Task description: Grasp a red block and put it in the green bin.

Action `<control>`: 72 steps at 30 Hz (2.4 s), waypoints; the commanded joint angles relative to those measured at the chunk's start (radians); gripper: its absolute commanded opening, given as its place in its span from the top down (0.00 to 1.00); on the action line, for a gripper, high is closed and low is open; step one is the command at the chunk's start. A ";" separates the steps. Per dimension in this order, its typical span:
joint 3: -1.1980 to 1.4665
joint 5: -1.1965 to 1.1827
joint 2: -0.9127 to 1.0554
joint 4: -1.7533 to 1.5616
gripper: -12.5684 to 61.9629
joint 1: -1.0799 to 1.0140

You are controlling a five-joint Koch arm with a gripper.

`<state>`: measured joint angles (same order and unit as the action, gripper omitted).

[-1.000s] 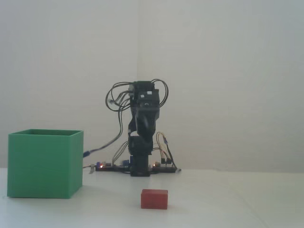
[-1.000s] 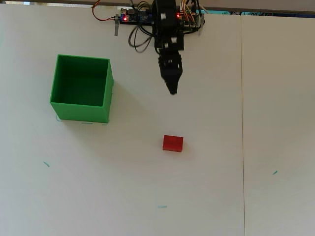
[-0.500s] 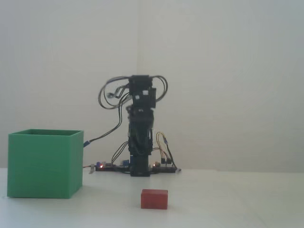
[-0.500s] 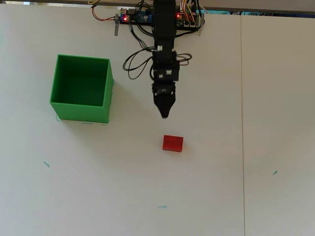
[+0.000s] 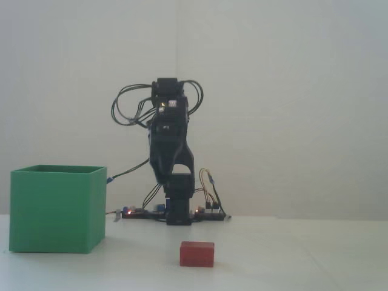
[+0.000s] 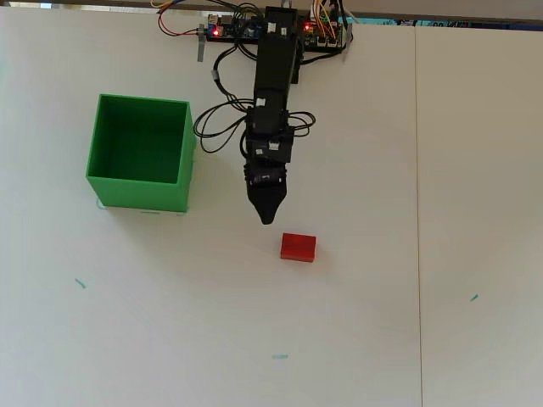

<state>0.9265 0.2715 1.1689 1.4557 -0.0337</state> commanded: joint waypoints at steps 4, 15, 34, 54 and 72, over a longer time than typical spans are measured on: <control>0.002 0.000 -0.038 -0.069 0.36 0.031; -0.110 -0.066 -0.129 0.041 0.36 0.106; -0.456 -0.229 -0.367 0.173 0.36 0.227; -0.480 -0.571 -0.430 0.264 0.35 0.242; -0.522 -0.612 -0.465 0.247 0.35 0.215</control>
<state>0.4617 -0.3421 0.6995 1.6997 0.1841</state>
